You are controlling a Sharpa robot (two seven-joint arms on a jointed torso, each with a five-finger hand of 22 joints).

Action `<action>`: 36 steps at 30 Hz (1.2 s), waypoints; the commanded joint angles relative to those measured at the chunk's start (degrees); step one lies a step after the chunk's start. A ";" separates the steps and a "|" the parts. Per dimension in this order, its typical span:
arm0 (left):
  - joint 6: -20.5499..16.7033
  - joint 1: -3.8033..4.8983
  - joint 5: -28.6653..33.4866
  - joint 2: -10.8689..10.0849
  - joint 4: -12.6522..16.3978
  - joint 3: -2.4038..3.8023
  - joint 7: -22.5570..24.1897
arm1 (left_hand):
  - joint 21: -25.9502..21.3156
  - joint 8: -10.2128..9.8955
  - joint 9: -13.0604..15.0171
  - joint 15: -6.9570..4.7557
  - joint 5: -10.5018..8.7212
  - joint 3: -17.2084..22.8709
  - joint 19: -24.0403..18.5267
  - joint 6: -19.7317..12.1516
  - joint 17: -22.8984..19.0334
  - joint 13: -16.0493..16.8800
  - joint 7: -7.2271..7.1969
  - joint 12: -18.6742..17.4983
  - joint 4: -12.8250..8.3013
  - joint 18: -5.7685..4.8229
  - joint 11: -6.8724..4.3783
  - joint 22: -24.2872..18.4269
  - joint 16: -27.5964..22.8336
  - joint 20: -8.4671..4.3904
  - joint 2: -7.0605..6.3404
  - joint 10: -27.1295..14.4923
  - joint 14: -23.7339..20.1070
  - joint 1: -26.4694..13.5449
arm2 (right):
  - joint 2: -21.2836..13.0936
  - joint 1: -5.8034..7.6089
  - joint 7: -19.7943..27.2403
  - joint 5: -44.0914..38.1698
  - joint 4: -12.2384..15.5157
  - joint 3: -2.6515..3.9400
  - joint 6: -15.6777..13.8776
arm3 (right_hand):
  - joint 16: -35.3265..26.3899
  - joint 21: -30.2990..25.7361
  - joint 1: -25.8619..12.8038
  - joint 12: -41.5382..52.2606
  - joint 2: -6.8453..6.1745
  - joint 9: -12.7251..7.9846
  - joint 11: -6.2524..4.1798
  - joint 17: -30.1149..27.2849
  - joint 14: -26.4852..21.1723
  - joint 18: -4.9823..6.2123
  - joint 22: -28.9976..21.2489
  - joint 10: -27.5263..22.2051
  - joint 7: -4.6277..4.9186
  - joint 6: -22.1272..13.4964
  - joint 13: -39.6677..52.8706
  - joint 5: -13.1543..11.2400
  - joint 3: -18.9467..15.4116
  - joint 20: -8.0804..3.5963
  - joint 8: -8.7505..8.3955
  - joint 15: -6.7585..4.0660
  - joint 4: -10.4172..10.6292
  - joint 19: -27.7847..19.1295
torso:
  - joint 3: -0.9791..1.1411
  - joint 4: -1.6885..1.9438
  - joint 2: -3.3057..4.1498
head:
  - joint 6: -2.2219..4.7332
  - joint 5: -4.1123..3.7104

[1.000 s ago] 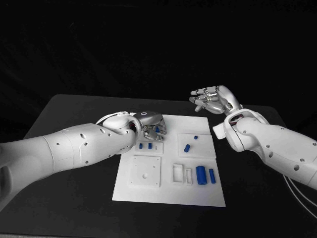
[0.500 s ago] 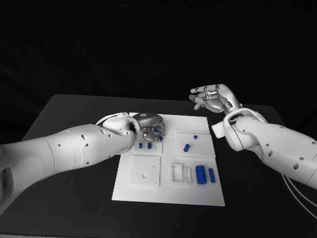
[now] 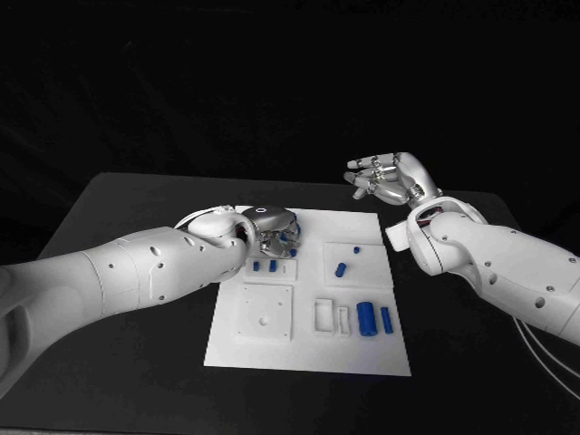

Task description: Assemble the parts on the task board

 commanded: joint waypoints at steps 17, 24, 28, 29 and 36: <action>3.39 -0.21 -0.13 0.63 -0.51 0.00 -0.62 | 0.74 -0.26 -0.09 -0.72 -0.05 1.19 0.67 -1.59 1.39 -0.08 -0.64 -0.24 1.20 -0.13 -0.63 1.22 4.40 -0.72 -0.25 -0.37 3.49 -0.46 | 0.01 -0.02 0.64 0.15 0.29 0.02 0.22 | -0.35 0.33 -0.55 -0.14 0.13 -0.07 0.09 -0.01 0.20 -0.10 -0.42 -0.65 0.49 0.08 -0.10 0.62 0.30 0.21 -0.27 0.11 -0.18 0.35 | -0.05 0.09 -0.02 | -0.31 -0.16; 4.69 -0.29 -0.55 0.93 -1.08 -0.08 -0.95 | 1.36 -0.28 -0.10 -0.92 0.00 1.51 0.49 -0.98 -0.94 -0.08 -0.55 -0.26 1.19 -0.31 -0.66 1.26 6.69 -0.96 -0.18 -0.32 3.26 -0.45 | 0.05 -0.01 0.64 0.15 0.34 0.02 0.27 | -0.38 0.35 -0.57 -0.13 0.11 -0.07 0.08 -0.03 0.19 -0.09 -0.57 -0.65 0.48 0.11 -0.10 0.74 0.36 0.21 -0.27 0.12 -0.19 0.37 | -0.05 0.01 0.04 | -0.48 -0.17; 4.98 -0.47 -0.63 1.17 -1.41 -0.14 -0.91 | 1.71 -0.26 -0.12 -0.92 -0.15 1.54 0.35 -1.00 -3.28 -0.08 -0.55 -0.25 1.17 -0.33 -0.68 1.22 8.08 -0.97 -0.11 -0.34 3.00 -0.52 | 0.05 -0.01 0.63 0.15 0.41 0.02 0.28 | -0.38 0.35 -0.57 -0.13 0.11 -0.07 0.08 -0.03 0.19 -0.09 -0.57 -0.65 0.48 0.11 -0.10 0.74 0.36 0.21 -0.27 0.12 -0.19 0.37 | -0.05 0.02 0.06 | -0.55 -0.25; 5.02 -0.50 -0.64 1.21 -1.45 -0.15 -0.90 | 1.73 -0.27 -0.13 -0.92 -0.16 1.55 0.37 -1.26 -3.50 -0.08 -0.59 -0.26 1.15 -0.32 -0.68 1.22 8.20 -0.97 -0.12 -0.31 2.97 -0.51 | 0.05 -0.01 0.63 0.15 0.42 0.02 0.28 | -0.38 0.35 -0.57 -0.13 0.11 -0.07 0.08 -0.03 0.19 -0.09 -0.57 -0.65 0.48 0.11 -0.10 0.74 0.36 0.21 -0.27 0.12 -0.19 0.37 | -0.05 0.01 0.07 | -0.57 -0.27; 5.98 -0.75 -1.25 1.64 -1.66 -0.21 -1.22 | 2.45 -0.26 -0.13 -0.98 -0.34 1.74 0.72 -1.10 -5.07 -0.08 -0.60 -0.26 1.18 -0.23 -0.80 1.25 10.53 -1.01 0.02 0.14 3.13 -0.64 | 0.05 -0.01 0.62 0.15 0.54 0.02 0.34 | -0.41 0.36 -0.60 -0.13 0.12 -0.07 0.08 -0.04 0.20 -0.10 -0.83 -0.65 0.45 0.24 -0.10 0.80 0.44 0.22 -0.27 0.11 -0.20 0.38 | -0.01 0.10 0.02 | -0.84 -0.37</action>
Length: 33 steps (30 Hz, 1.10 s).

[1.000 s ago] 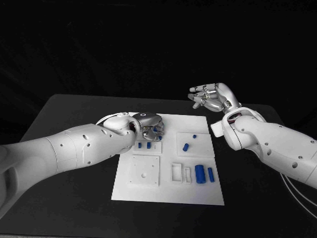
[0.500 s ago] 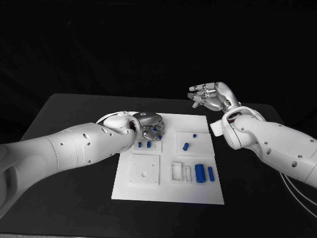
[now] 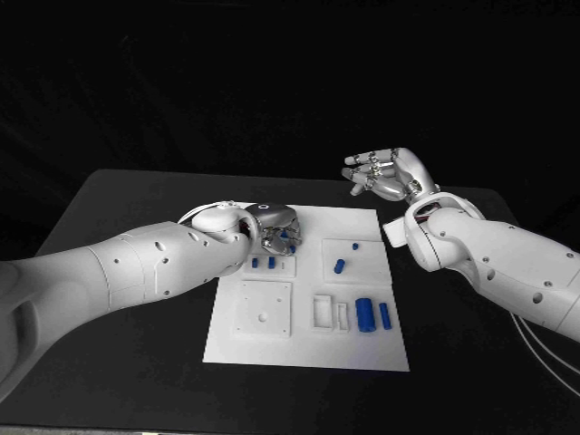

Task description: Assemble the parts on the task board

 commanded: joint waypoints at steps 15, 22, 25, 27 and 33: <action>5.52 -0.75 -6.75 0.28 0.42 -0.44 -2.67 | 0.75 -0.24 -0.04 0.18 -0.91 -0.36 0.22 1.71 -0.91 -0.02 0.52 -0.22 0.26 0.03 -0.58 1.02 2.11 0.20 0.14 3.45 -0.09 -0.24 | 0.13 -0.01 0.58 0.04 0.15 0.02 0.51 | -0.32 0.39 -0.66 -0.13 0.11 -0.07 -0.13 -0.05 0.18 -0.10 -0.42 -0.47 0.29 0.19 -0.06 0.28 0.35 0.21 -0.26 0.13 -0.05 0.40 | 0.01 0.03 -0.06 | -0.32 -0.01; 5.37 -0.75 -7.92 0.18 0.45 -0.44 -3.73 | 0.85 -0.28 -0.07 0.31 -0.92 -0.51 0.33 1.49 -1.18 -0.02 0.67 -0.22 0.24 0.19 -0.39 0.99 2.32 0.30 0.13 2.89 -0.08 -0.10 | 0.08 -0.01 0.57 0.04 0.14 0.02 0.57 | -0.32 0.39 -0.66 -0.13 0.11 -0.07 -0.13 -0.05 0.18 -0.10 -0.42 -0.47 0.29 0.19 -0.06 0.28 0.35 0.21 -0.26 0.13 -0.05 0.40 | 0.01 0.04 -0.03 | -0.27 -0.10; 5.18 -0.75 -8.07 0.12 0.44 -0.44 -4.05 | 0.84 -0.26 -0.06 0.52 -0.94 -0.44 0.45 1.01 -1.35 -0.01 0.55 -0.22 0.20 0.39 -0.14 0.96 2.40 0.43 0.01 2.26 -0.05 0.04 | 0.09 -0.01 0.56 0.04 0.10 0.02 0.59 | -0.32 0.39 -0.66 -0.13 0.11 -0.07 -0.13 -0.05 0.18 -0.10 -0.42 -0.47 0.29 0.19 -0.06 0.28 0.35 0.21 -0.26 0.13 -0.05 0.40 | 0.00 0.05 -0.02 | -0.27 -0.11; 4.89 -0.75 -8.12 0.08 0.46 -0.44 -4.14 | 0.87 -0.26 -0.06 0.55 -0.92 -0.34 0.50 1.09 -1.39 -0.01 0.62 -0.22 0.17 0.48 -0.13 0.98 2.46 0.47 0.08 2.41 -0.01 0.17 | 0.11 -0.01 0.56 0.04 0.07 0.02 0.60 | -0.32 0.39 -0.66 -0.13 0.11 -0.07 -0.13 -0.05 0.18 -0.10 -0.42 -0.47 0.29 0.19 -0.06 0.28 0.35 0.21 -0.26 0.13 -0.05 0.40 | 0.00 0.05 -0.02 | -0.27 -0.11; 3.45 -0.75 -8.19 -0.15 0.60 -0.43 -3.86 | 1.86 -0.19 -0.01 0.33 -0.70 0.19 1.31 2.74 -1.30 0.02 1.03 -0.10 -0.39 0.96 -0.71 1.18 3.39 0.31 0.86 5.62 1.25 1.35 | 0.16 -0.01 0.59 0.04 0.03 0.02 0.58 | -0.32 0.39 -0.66 -0.13 0.11 -0.07 -0.13 -0.05 0.18 -0.10 -0.42 -0.47 0.29 0.19 -0.06 0.28 0.35 0.21 -0.26 0.13 -0.05 0.40 | -0.04 0.12 -0.06 | -0.18 -0.11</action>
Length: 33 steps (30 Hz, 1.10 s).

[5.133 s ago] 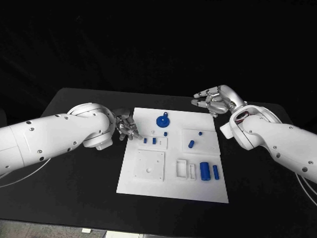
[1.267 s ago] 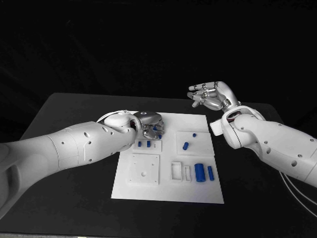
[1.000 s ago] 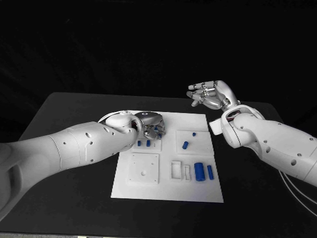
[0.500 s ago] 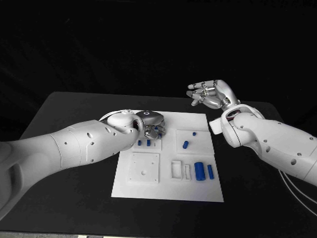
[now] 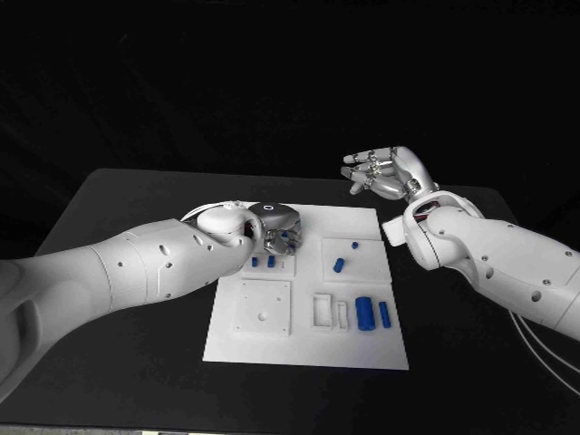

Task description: Assemble the parts on the task board

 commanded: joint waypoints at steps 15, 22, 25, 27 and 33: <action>-2.43 -0.78 -1.60 -1.41 0.60 -0.56 -1.00 | 3.00 -0.26 -0.04 -0.94 0.49 -0.98 1.25 1.75 0.27 0.13 -0.40 0.29 -1.48 0.93 -0.50 1.12 0.81 -0.81 1.31 5.12 2.96 1.50 | 0.11 -0.02 0.71 0.02 0.04 0.03 0.43 | -0.23 0.39 -0.80 -0.14 0.13 -0.08 -0.10 -0.06 0.17 -0.09 -0.42 -0.54 0.32 0.23 -0.07 0.33 0.33 0.04 -0.28 0.15 -0.02 0.24 | -0.07 0.03 -0.02 | 0.29 0.15; -3.95 -0.75 -1.00 -2.34 1.81 -0.39 -1.00 | 3.26 -0.26 -0.04 -0.98 0.67 -1.08 1.26 1.73 0.32 0.12 -0.40 0.27 -1.66 0.95 -0.52 1.09 0.63 -0.87 1.44 5.19 3.15 1.54 | 0.05 -0.02 0.72 0.02 0.10 0.03 0.41 | -0.23 0.39 -0.80 -0.14 0.13 -0.08 -0.10 -0.06 0.17 -0.09 -0.42 -0.54 0.32 0.23 -0.07 0.33 0.33 0.04 -0.28 0.15 -0.02 0.24 | -0.05 0.14 -0.05 | 0.50 0.29; -4.29 -0.71 -0.61 -2.88 2.49 -0.04 -0.97 | 3.32 -0.26 -0.04 -1.00 0.72 -1.09 1.29 1.75 0.32 0.12 -0.40 0.28 -1.71 0.96 -0.52 1.09 0.56 -0.88 1.44 5.21 3.18 1.55 | 0.02 -0.02 0.72 0.02 0.13 0.03 0.40 | -0.23 0.39 -0.80 -0.14 0.13 -0.08 -0.10 -0.06 0.17 -0.09 -0.42 -0.54 0.32 0.23 -0.07 0.33 0.33 0.04 -0.28 0.15 -0.02 0.24 | -0.04 0.13 -0.04 | 0.58 0.41; -4.34 -0.69 -0.35 -3.25 2.95 0.21 -0.94 | 3.38 -0.25 -0.04 -1.01 0.79 -1.05 1.27 1.73 0.31 0.12 -0.37 0.28 -1.80 0.98 -0.51 1.08 0.45 -0.90 1.45 5.23 3.23 1.62 | 0.01 -0.02 0.73 0.02 0.14 0.03 0.40 | -0.23 0.39 -0.80 -0.14 0.13 -0.08 -0.10 -0.06 0.17 -0.09 -0.42 -0.54 0.32 0.23 -0.07 0.33 0.33 0.04 -0.28 0.15 -0.02 0.24 | -0.02 0.07 -0.04 | 0.63 0.46; -4.85 -0.67 0.06 -4.07 3.96 1.90 -0.72 | 3.54 -0.25 -0.05 -1.05 0.90 -0.91 1.19 1.68 0.22 0.12 -0.34 0.27 -1.98 1.08 -0.46 1.05 -0.13 -0.94 1.52 5.19 3.52 1.80 | -0.02 -0.02 0.74 0.02 0.15 0.03 0.38 | -0.23 0.39 -0.80 -0.14 0.13 -0.08 -0.10 -0.06 0.17 -0.09 -0.42 -0.54 0.32 0.23 -0.07 0.33 0.33 0.04 -0.28 0.15 -0.02 0.24 | -0.03 0.00 0.00 | 0.79 0.58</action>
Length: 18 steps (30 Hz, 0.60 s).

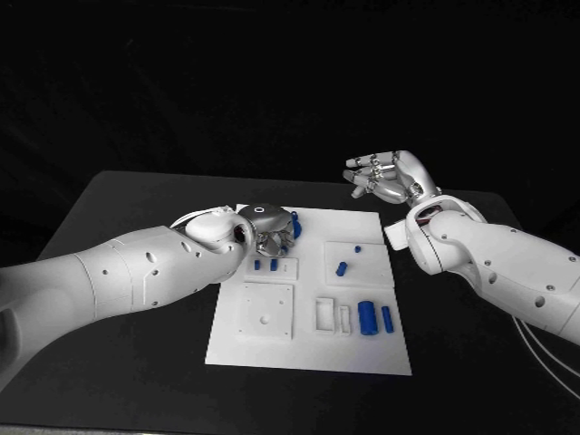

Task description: Assemble the parts on the task board

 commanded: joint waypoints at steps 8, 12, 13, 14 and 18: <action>-1.23 0.23 1.43 -1.63 2.59 3.04 0.29 | 0.37 -0.25 -0.05 0.00 0.29 0.15 0.01 0.33 -0.01 0.13 -0.05 0.25 -0.32 0.77 -0.05 1.05 -0.55 -0.31 0.24 0.49 0.96 0.44 | -0.19 -0.02 0.67 0.01 0.21 0.03 0.37 | -0.24 0.39 -0.55 -0.16 -0.12 -0.08 0.10 -0.06 0.17 -0.09 -0.06 -0.33 0.33 0.24 -0.08 0.33 0.33 0.04 -0.28 0.15 -0.02 0.24 | 0.03 0.07 -0.01 | 0.17 0.10; -1.21 0.52 1.89 -2.37 3.63 3.62 0.20 | 0.38 -0.24 -0.05 -0.02 0.31 0.13 0.04 0.37 0.00 0.13 -0.06 0.25 -0.28 0.76 -0.07 1.04 -0.61 -0.32 0.24 0.55 1.03 0.40 | -0.28 -0.02 0.65 0.01 0.27 0.03 0.36 | -0.24 0.39 -0.55 -0.16 -0.12 -0.08 0.10 -0.06 0.17 -0.09 -0.06 -0.33 0.33 0.24 -0.08 0.33 0.33 0.04 -0.28 0.15 -0.02 0.24 | 0.01 0.11 -0.03 | 0.23 0.21; -1.08 0.63 2.00 -2.62 3.95 3.75 0.12 | 0.38 -0.23 -0.04 -0.03 0.33 0.10 0.07 0.46 0.01 0.13 -0.08 0.25 -0.23 0.75 -0.09 1.03 -0.64 -0.33 0.26 0.58 1.09 0.37 | -0.31 -0.02 0.65 0.02 0.29 0.03 0.36 | -0.24 0.39 -0.55 -0.16 -0.12 -0.08 0.10 -0.06 0.17 -0.09 -0.06 -0.33 0.33 0.24 -0.08 0.33 0.33 0.04 -0.28 0.15 -0.02 0.24 | 0.01 0.09 -0.03 | 0.26 0.24; -0.90 0.74 2.11 -2.87 4.23 3.86 0.02 | 0.38 -0.23 -0.04 -0.03 0.33 0.10 0.07 0.46 0.01 0.13 -0.08 0.25 -0.23 0.75 -0.09 1.03 -0.64 -0.33 0.26 0.58 1.09 0.37 | -0.33 -0.02 0.64 0.02 0.31 0.03 0.37 | -0.24 0.39 -0.55 -0.16 -0.12 -0.08 0.10 -0.06 0.17 -0.09 -0.06 -0.33 0.33 0.24 -0.08 0.33 0.33 0.04 -0.28 0.15 -0.02 0.24 | 0.01 0.10 -0.04 | 0.29 0.27; 0.03 1.14 2.52 -3.74 4.87 4.05 -0.35 | 0.35 -0.25 -0.05 -0.05 0.27 0.06 0.07 0.46 0.01 0.12 -0.08 0.23 -0.16 0.72 -0.09 1.01 -0.72 -0.34 0.24 0.56 1.11 0.30 | -0.45 -0.02 0.62 0.03 0.38 0.03 0.38 | -0.29 0.40 -0.65 -0.15 -0.13 -0.08 0.11 -0.09 0.16 -0.09 -0.56 -0.36 0.34 0.25 -0.07 0.41 0.22 0.05 -0.28 0.17 -0.07 0.32 | -0.01 0.15 -0.06 | 0.35 0.44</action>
